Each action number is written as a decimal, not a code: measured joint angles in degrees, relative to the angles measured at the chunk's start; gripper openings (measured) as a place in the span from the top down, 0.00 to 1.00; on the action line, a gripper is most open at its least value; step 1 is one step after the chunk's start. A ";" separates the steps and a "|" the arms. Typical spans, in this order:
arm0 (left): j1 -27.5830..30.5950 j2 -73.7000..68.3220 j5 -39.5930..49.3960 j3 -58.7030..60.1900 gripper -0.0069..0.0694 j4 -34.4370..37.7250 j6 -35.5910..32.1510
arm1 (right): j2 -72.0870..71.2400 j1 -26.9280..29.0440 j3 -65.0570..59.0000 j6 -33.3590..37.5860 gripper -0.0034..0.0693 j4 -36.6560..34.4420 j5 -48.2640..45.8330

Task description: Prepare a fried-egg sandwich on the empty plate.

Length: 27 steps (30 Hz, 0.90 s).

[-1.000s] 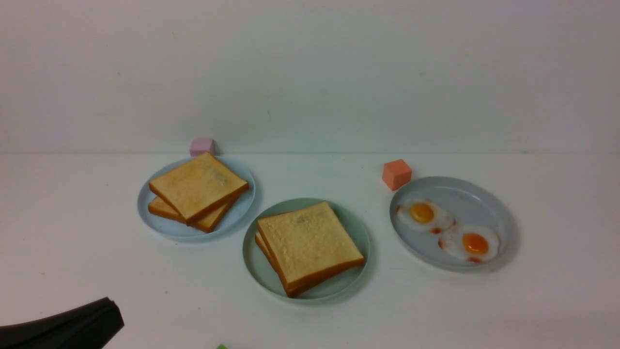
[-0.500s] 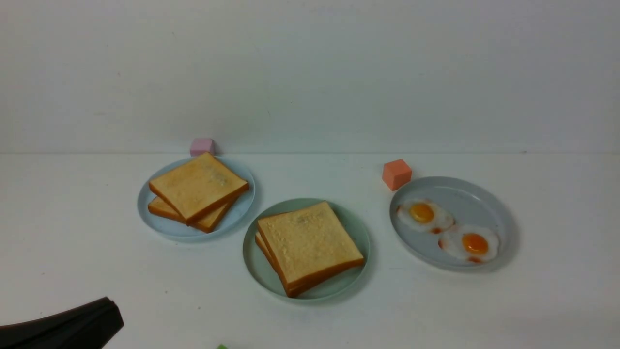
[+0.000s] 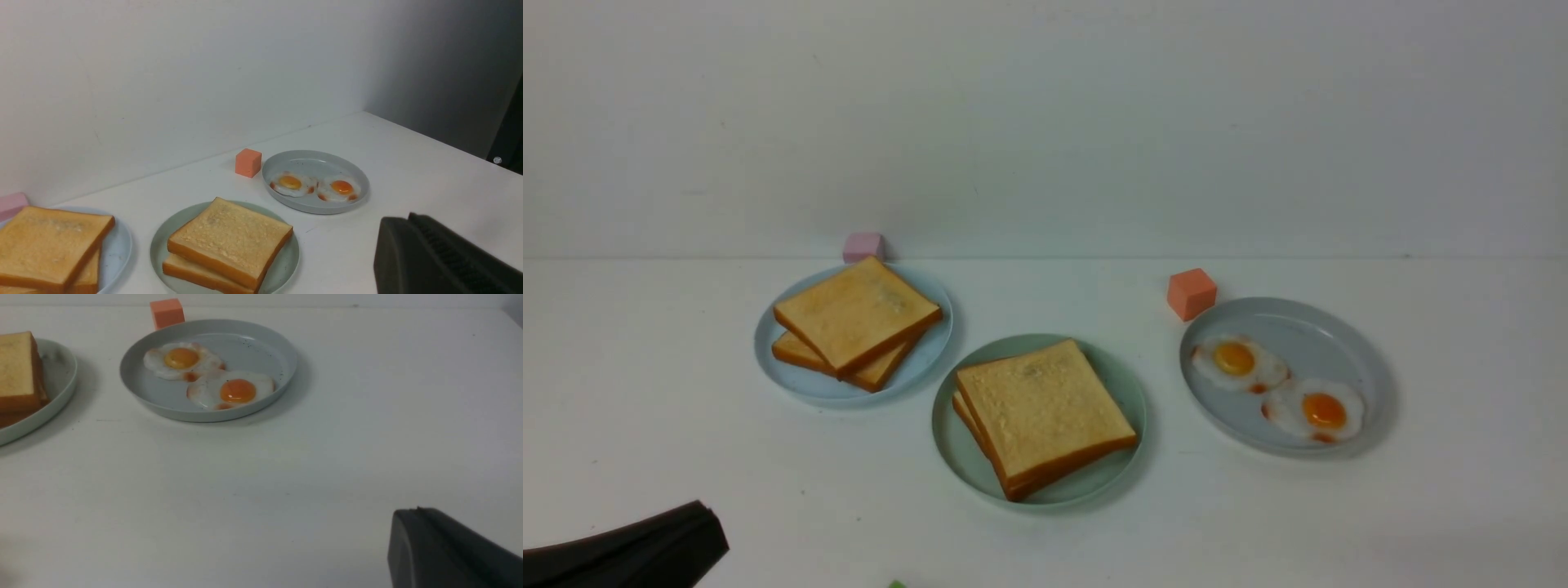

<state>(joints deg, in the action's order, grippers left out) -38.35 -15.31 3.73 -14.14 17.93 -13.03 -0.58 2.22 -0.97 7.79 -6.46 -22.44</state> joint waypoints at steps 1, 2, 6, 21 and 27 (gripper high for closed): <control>0.00 0.00 0.00 0.00 0.89 -0.07 0.00 | 0.00 0.00 0.00 0.00 0.94 0.00 0.00; 0.74 0.00 -0.41 0.00 0.92 -1.03 0.00 | 0.00 0.00 0.00 0.00 0.93 0.00 0.00; 7.87 1.44 -0.74 0.92 0.93 -4.46 1.48 | 0.00 0.00 0.00 0.00 0.93 0.00 0.00; 37.69 15.89 18.07 15.95 0.93 -17.03 27.46 | -0.05 0.00 0.00 0.00 0.91 0.00 0.00; 37.75 15.89 18.38 15.95 0.93 -17.23 28.33 | -0.05 0.00 0.00 0.00 0.89 0.13 0.00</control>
<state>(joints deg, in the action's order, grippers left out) -0.60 0.59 22.10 1.81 0.70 15.29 -0.63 2.22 -0.97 7.79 -6.34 -22.44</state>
